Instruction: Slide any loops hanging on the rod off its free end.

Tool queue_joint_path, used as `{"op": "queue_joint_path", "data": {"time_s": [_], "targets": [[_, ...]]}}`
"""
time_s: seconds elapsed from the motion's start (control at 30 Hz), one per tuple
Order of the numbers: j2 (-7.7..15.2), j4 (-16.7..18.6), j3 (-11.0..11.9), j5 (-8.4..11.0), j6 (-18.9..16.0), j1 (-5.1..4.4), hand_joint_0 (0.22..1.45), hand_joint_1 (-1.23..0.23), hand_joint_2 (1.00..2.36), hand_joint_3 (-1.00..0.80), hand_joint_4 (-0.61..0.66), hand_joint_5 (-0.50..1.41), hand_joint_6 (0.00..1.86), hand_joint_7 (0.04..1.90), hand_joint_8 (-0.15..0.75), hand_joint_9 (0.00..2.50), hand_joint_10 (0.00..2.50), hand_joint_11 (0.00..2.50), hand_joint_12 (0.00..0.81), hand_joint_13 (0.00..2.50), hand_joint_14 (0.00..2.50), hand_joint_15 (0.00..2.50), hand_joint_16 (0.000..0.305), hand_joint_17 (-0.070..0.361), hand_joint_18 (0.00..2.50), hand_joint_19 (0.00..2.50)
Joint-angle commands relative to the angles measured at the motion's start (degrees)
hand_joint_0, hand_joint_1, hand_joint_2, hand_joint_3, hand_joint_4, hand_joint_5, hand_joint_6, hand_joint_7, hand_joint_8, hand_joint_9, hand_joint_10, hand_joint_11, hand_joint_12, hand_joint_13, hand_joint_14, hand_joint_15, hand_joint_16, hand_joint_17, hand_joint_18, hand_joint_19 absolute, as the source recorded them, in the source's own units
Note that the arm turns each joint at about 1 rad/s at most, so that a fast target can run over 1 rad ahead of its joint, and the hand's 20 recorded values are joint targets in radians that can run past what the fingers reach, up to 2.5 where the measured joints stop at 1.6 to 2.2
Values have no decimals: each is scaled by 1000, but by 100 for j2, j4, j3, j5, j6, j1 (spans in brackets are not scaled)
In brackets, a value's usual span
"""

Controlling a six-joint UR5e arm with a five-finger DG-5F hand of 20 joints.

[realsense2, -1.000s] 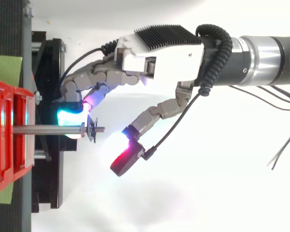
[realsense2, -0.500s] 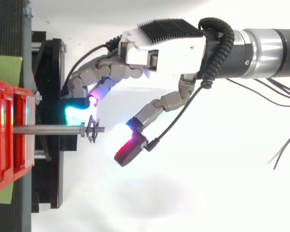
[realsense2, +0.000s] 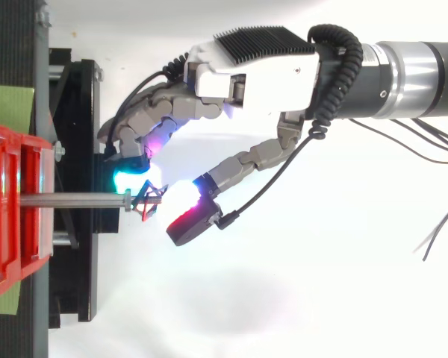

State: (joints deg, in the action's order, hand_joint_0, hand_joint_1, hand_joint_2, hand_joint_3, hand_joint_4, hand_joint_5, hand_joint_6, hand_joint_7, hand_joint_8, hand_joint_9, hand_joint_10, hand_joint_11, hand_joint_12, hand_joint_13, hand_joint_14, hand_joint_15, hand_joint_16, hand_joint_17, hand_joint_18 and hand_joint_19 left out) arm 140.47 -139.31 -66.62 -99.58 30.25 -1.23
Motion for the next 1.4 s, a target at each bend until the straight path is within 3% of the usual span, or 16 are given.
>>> {"op": "queue_joint_path", "data": {"time_s": [0.0, 0.53, 0.67, 0.87, 0.97, 1.03, 1.07, 1.2, 1.37], "targets": [[-2, 0, 0, 0, -1, 0, 561, -701, 1027, -108, 173, -192, 863, 1032, 331, 795, 9, 274, 312, 606, 0, 0, 39, 88, 586, 24], [-64, -70, 0, -35, 25, -18, 563, -695, 1027, -49, 113, -188, 869, 1056, 327, 800, 10, 277, 315, 608, 0, 0, 39, 88, 578, 25], [-160, -299, 0, -106, 104, -18, 562, -694, 1027, -46, 111, -188, 869, 1054, 331, 803, 11, 272, 316, 607, 0, 0, 39, 88, 575, 26], [-407, -1090, -79, -220, 324, -9, 563, -694, 1027, -47, 111, -188, 870, 1055, 330, 804, 12, 274, 314, 606, 0, 0, 39, 88, 571, 33], [-538, -1274, -211, -220, 368, -18, 562, -693, 1028, -44, 112, -188, 869, 1060, 331, 804, 10, 277, 314, 605, 0, 0, 39, 88, 572, 29], [-793, -1301, -580, -185, 421, -53, 563, -694, 1027, -45, 112, -188, 869, 1059, 330, 802, 9, 277, 314, 605, 0, 0, 39, 88, 571, 33], [-855, -1283, -659, -167, 430, -53, 563, -694, 1026, -45, 116, -188, 870, 1058, 331, 803, 10, 281, 316, 604, 0, 0, 39, 88, 571, 35], [-1277, -1213, -1151, 176, 517, -88, 564, -694, 1027, -44, 113, -188, 869, 1061, 331, 805, 10, 278, 313, 604, 0, 0, 39, 88, 569, 26], [-1391, -1248, -1221, 281, 517, -97, 565, -695, 1026, -46, 108, -188, 869, 1063, 329, 801, 10, 284, 315, 605, 0, 0, 39, 88, 568, 34]]}}
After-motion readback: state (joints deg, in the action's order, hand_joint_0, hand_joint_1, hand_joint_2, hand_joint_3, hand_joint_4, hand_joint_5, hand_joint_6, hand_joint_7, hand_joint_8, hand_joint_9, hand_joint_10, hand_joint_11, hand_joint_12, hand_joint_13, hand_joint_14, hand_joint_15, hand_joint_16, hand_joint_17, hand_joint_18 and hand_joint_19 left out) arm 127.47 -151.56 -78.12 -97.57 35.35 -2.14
